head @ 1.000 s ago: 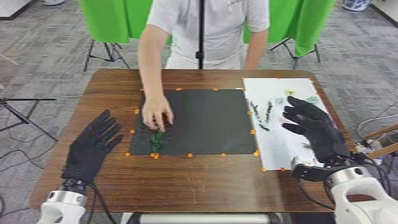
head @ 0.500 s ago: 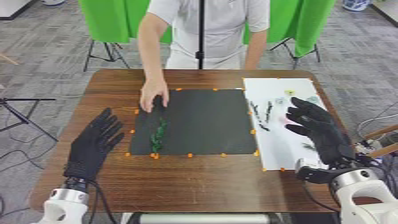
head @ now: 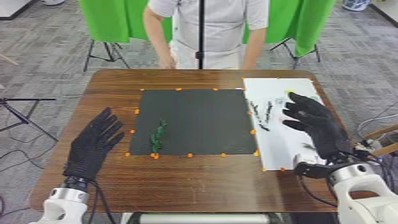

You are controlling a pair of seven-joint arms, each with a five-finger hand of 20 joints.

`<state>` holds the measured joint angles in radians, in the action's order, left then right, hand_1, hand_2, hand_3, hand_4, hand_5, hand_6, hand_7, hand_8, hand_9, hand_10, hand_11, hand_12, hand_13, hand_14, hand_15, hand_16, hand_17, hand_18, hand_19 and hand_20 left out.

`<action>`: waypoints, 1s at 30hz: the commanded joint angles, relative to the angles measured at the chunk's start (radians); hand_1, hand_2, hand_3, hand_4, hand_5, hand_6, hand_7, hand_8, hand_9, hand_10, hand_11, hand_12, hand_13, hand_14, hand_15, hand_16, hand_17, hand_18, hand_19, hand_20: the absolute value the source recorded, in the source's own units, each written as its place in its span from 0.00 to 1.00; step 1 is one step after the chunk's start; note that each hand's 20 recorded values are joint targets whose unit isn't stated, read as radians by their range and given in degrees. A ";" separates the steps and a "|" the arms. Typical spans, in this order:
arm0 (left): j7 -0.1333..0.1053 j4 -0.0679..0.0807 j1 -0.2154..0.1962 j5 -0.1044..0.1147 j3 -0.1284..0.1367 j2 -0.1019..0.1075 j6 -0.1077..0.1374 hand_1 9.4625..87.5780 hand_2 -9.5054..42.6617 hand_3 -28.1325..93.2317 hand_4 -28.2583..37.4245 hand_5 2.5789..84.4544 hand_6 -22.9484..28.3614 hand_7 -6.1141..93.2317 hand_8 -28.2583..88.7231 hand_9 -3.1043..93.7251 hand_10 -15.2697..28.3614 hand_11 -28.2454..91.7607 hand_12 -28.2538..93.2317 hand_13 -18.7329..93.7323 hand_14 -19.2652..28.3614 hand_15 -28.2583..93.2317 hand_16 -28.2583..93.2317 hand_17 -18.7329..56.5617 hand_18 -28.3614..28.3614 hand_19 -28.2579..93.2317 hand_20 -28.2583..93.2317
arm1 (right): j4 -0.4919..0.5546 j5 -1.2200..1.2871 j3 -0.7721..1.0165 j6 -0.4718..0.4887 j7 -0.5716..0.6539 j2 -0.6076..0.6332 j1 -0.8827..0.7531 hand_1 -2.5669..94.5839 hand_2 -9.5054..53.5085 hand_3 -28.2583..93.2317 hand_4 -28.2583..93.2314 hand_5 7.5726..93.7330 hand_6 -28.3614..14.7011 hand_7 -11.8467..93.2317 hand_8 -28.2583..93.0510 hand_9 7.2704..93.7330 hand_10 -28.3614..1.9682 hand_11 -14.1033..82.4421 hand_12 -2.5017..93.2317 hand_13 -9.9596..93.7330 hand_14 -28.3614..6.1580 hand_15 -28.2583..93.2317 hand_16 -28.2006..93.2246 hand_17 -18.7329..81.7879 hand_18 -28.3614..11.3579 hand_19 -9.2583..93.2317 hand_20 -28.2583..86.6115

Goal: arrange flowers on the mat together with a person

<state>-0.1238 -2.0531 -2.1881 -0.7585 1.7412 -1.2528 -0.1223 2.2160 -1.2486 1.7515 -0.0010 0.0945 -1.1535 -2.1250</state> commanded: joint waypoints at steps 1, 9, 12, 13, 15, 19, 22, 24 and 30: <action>0.006 -0.001 -0.020 -0.005 0.003 -0.013 -0.004 0.25 0.15 0.80 0.09 0.34 0.51 0.20 0.17 0.27 0.60 0.36 0.37 0.32 0.66 0.36 0.28 0.11 0.86 0.56 0.30 | 0.034 -0.117 0.016 -0.075 0.096 0.087 -0.015 0.28 0.07 0.94 0.03 0.26 0.56 0.31 0.14 0.29 0.47 0.30 0.26 0.39 0.49 0.37 0.47 0.24 0.15 0.55 0.44; 0.003 -0.013 -0.049 -0.015 0.008 -0.017 0.008 0.26 0.14 0.80 0.09 0.34 0.50 0.20 0.17 0.27 0.60 0.36 0.37 0.33 0.66 0.36 0.28 0.11 0.87 0.57 0.30 | 0.091 -0.583 0.142 -0.149 0.314 0.195 -0.083 0.42 0.08 0.85 0.00 0.47 0.54 0.38 0.10 0.54 0.50 0.61 0.28 0.65 0.51 0.74 0.35 0.50 0.22 0.82 0.46; 0.007 -0.010 -0.042 -0.019 0.011 -0.023 0.003 0.26 0.13 0.80 0.09 0.33 0.50 0.21 0.17 0.27 0.60 0.36 0.37 0.33 0.66 0.37 0.28 0.11 0.88 0.57 0.30 | 0.095 -0.766 0.100 -0.069 0.494 0.245 -0.046 0.48 0.01 0.76 0.00 0.50 0.53 0.38 0.11 0.57 0.49 0.63 0.30 0.67 0.51 0.75 0.36 0.54 0.27 0.85 0.45; 0.005 -0.011 -0.041 -0.021 0.011 -0.024 0.003 0.26 0.13 0.80 0.09 0.33 0.50 0.21 0.17 0.27 0.60 0.36 0.37 0.33 0.66 0.37 0.28 0.11 0.88 0.57 0.30 | 0.096 -0.826 0.098 -0.054 0.524 0.251 -0.056 0.49 0.00 0.71 0.00 0.50 0.53 0.38 0.11 0.56 0.48 0.63 0.31 0.67 0.51 0.75 0.37 0.54 0.27 0.85 0.45; 0.005 -0.008 -0.033 -0.021 0.009 -0.023 0.000 0.26 0.13 0.80 0.09 0.33 0.50 0.21 0.17 0.27 0.59 0.36 0.37 0.33 0.66 0.37 0.28 0.11 0.87 0.57 0.30 | 0.099 -0.927 0.094 -0.005 0.596 0.254 -0.069 0.45 0.00 0.65 0.00 0.49 0.51 0.39 0.12 0.53 0.46 0.65 0.33 0.64 0.48 0.78 0.37 0.53 0.26 0.87 0.47; 0.009 -0.004 -0.023 -0.006 0.008 -0.028 -0.010 0.26 0.13 0.80 0.09 0.33 0.50 0.21 0.17 0.27 0.60 0.36 0.37 0.33 0.66 0.37 0.28 0.11 0.87 0.58 0.30 | 0.089 -0.994 0.060 0.154 0.735 0.248 -0.043 0.30 0.00 0.73 0.00 0.45 0.49 0.43 0.14 0.46 0.37 0.74 0.42 0.61 0.43 0.82 0.38 0.51 0.24 0.89 0.49; 0.016 -0.002 -0.017 -0.010 0.010 -0.031 -0.025 0.26 0.13 0.80 0.09 0.33 0.50 0.21 0.17 0.27 0.60 0.36 0.37 0.33 0.66 0.37 0.28 0.11 0.87 0.58 0.31 | 0.071 -1.030 0.040 0.232 0.789 0.245 -0.029 0.27 0.00 0.73 0.00 0.42 0.47 0.45 0.13 0.44 0.35 0.78 0.48 0.60 0.41 0.84 0.39 0.49 0.23 0.91 0.49; 0.010 -0.004 -0.019 -0.011 0.009 -0.025 -0.021 0.26 0.13 0.80 0.09 0.34 0.50 0.21 0.17 0.27 0.60 0.36 0.37 0.33 0.66 0.37 0.28 0.11 0.87 0.58 0.31 | 0.056 -1.041 0.029 0.256 0.807 0.241 -0.020 0.27 0.00 0.74 0.00 0.42 0.46 0.46 0.13 0.43 0.34 0.81 0.50 0.60 0.40 0.85 0.40 0.49 0.23 0.91 0.49; 0.012 -0.005 -0.022 -0.010 0.012 -0.027 -0.019 0.26 0.13 0.80 0.10 0.34 0.50 0.21 0.17 0.28 0.60 0.36 0.37 0.33 0.66 0.37 0.28 0.11 0.87 0.58 0.31 | 0.014 -1.049 -0.004 0.277 0.819 0.233 -0.007 0.29 0.00 0.72 0.00 0.48 0.48 0.50 0.12 0.48 0.37 0.86 0.55 0.63 0.40 0.90 0.41 0.50 0.20 0.95 0.52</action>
<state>-0.1204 -2.0622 -2.2014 -0.7688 1.7503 -1.2734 -0.1325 2.2733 -2.3009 1.7712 0.2745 0.9054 -0.9081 -2.1354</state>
